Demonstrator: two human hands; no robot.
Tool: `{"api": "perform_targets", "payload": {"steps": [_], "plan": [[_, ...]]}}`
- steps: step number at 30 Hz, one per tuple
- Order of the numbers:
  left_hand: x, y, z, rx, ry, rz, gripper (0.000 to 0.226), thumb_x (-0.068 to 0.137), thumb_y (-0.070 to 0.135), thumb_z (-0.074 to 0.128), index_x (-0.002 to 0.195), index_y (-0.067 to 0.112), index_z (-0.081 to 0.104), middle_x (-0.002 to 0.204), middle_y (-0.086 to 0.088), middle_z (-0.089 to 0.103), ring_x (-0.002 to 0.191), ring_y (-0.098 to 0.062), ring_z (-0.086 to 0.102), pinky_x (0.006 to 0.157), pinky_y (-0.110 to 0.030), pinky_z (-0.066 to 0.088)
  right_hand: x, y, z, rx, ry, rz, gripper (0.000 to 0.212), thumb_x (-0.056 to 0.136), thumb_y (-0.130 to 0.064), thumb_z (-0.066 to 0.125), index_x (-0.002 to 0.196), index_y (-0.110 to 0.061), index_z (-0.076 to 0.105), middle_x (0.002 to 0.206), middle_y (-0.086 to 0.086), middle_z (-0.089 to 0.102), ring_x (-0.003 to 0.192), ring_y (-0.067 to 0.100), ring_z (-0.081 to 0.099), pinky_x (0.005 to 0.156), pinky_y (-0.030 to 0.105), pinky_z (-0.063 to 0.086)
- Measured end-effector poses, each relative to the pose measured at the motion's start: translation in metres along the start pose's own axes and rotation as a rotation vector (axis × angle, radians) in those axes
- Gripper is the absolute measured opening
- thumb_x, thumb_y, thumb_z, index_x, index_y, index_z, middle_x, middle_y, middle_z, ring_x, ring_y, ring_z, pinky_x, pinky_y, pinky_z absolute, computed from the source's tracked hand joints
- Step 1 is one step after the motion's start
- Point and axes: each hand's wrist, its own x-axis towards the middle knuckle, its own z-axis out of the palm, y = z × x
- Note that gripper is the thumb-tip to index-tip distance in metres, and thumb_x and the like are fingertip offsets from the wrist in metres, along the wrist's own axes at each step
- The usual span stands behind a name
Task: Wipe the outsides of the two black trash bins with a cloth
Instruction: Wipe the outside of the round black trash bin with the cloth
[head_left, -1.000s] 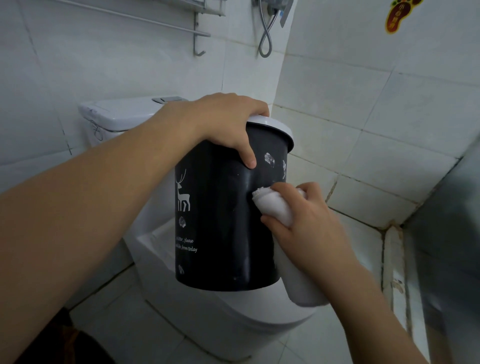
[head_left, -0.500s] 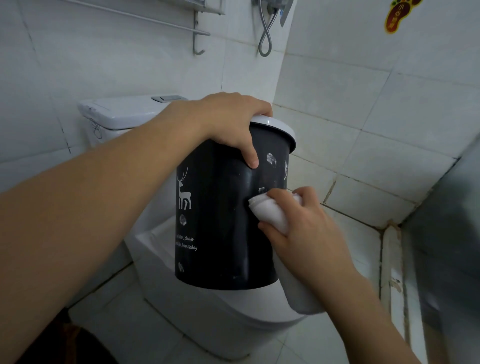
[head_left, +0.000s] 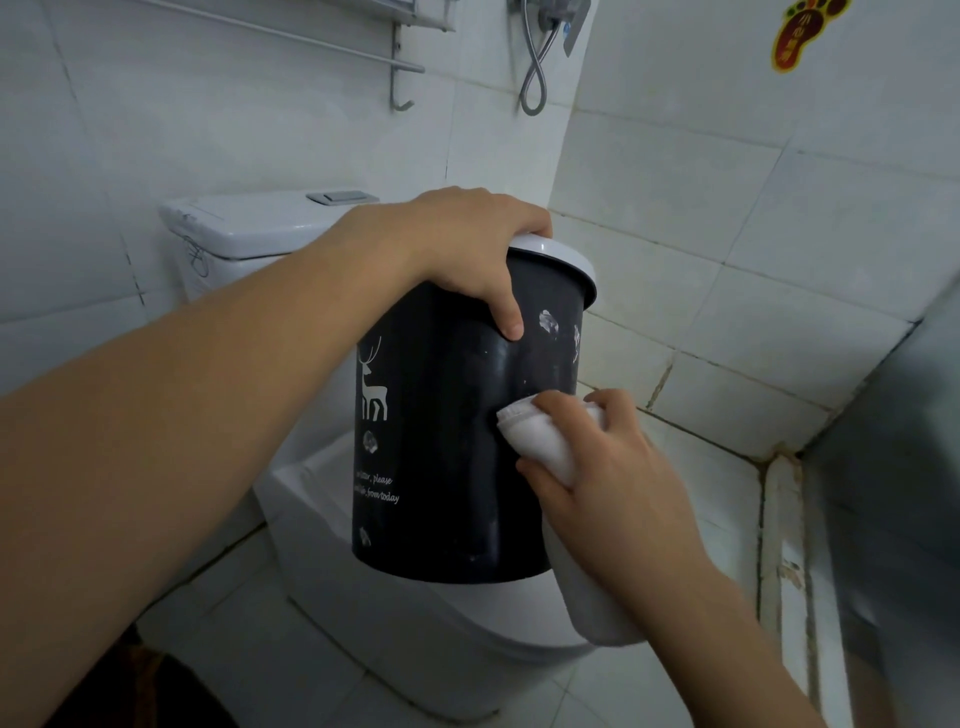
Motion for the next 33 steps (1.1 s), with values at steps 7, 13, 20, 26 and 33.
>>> {"api": "perform_targets", "payload": {"steps": [7, 13, 20, 26, 33], "plan": [[0.0, 0.003, 0.0, 0.003, 0.004, 0.002, 0.083, 0.053, 0.054, 0.088, 0.126, 0.04, 0.049, 0.104, 0.016, 0.05, 0.098, -0.017, 0.051, 0.081, -0.033, 0.042, 0.028, -0.005, -0.007, -0.005, 0.077, 0.019, 0.04, 0.088, -0.046, 0.058, 0.125, -0.04, 0.045, 0.117, -0.002, 0.038, 0.085, 0.022, 0.048, 0.062, 0.031, 0.037], [-0.001, 0.001, 0.0, -0.01, -0.004, 0.011, 0.085, 0.053, 0.053, 0.089, 0.126, 0.042, 0.049, 0.106, 0.018, 0.05, 0.099, -0.016, 0.051, 0.08, -0.033, 0.04, 0.017, -0.015, -0.004, -0.025, 0.062, -0.055, 0.036, 0.088, -0.045, 0.057, 0.123, -0.041, 0.046, 0.114, -0.003, 0.039, 0.084, 0.021, 0.05, 0.057, 0.03, 0.039], [-0.003, 0.0, -0.001, -0.003, 0.001, 0.007, 0.086, 0.054, 0.055, 0.088, 0.129, 0.04, 0.048, 0.107, 0.018, 0.048, 0.098, -0.015, 0.049, 0.08, -0.032, 0.038, 0.026, 0.017, -0.002, -0.002, 0.074, 0.125, 0.041, 0.088, -0.044, 0.059, 0.127, -0.042, 0.045, 0.12, -0.001, 0.04, 0.093, 0.03, 0.056, 0.065, 0.032, 0.038], [-0.002, 0.003, -0.001, -0.004, 0.0, 0.005, 0.084, 0.055, 0.053, 0.089, 0.127, 0.04, 0.048, 0.105, 0.017, 0.048, 0.097, -0.016, 0.048, 0.079, -0.032, 0.038, 0.021, -0.004, -0.002, 0.013, 0.077, 0.029, 0.039, 0.087, -0.044, 0.059, 0.124, -0.04, 0.046, 0.117, -0.003, 0.039, 0.089, 0.024, 0.051, 0.063, 0.031, 0.037], [-0.005, 0.0, -0.002, -0.009, 0.005, -0.006, 0.084, 0.053, 0.054, 0.089, 0.126, 0.039, 0.049, 0.105, 0.017, 0.05, 0.099, -0.017, 0.051, 0.082, -0.034, 0.042, 0.027, 0.006, -0.001, 0.056, 0.076, 0.073, 0.042, 0.087, -0.046, 0.059, 0.126, -0.043, 0.043, 0.119, -0.004, 0.039, 0.092, 0.025, 0.054, 0.065, 0.031, 0.038]]}}
